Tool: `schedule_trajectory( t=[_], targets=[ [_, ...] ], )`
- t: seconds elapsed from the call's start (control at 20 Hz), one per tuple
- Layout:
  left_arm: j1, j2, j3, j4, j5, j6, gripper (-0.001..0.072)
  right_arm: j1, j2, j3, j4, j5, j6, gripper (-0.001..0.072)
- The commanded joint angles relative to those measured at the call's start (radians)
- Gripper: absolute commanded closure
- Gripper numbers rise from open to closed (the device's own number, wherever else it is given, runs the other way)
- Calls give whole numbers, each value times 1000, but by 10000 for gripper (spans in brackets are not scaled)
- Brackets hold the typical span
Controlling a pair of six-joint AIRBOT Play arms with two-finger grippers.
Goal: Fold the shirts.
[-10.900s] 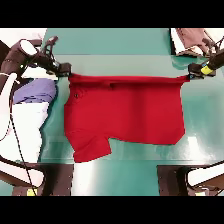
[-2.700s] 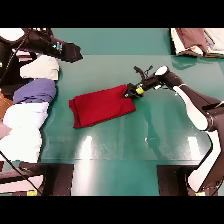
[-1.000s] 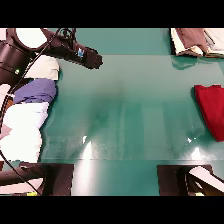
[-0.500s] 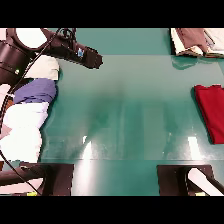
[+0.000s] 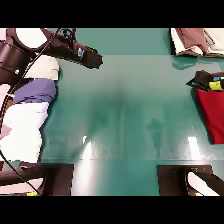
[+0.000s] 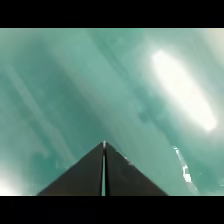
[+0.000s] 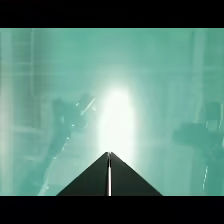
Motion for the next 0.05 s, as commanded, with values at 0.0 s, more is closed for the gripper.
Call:
schedule_trajectory(
  t=[0.0],
  targets=[
    [0, 1, 0, 0, 0, 0, 682, 38, 1, 1, 1, -1, 0, 695]
  ],
)
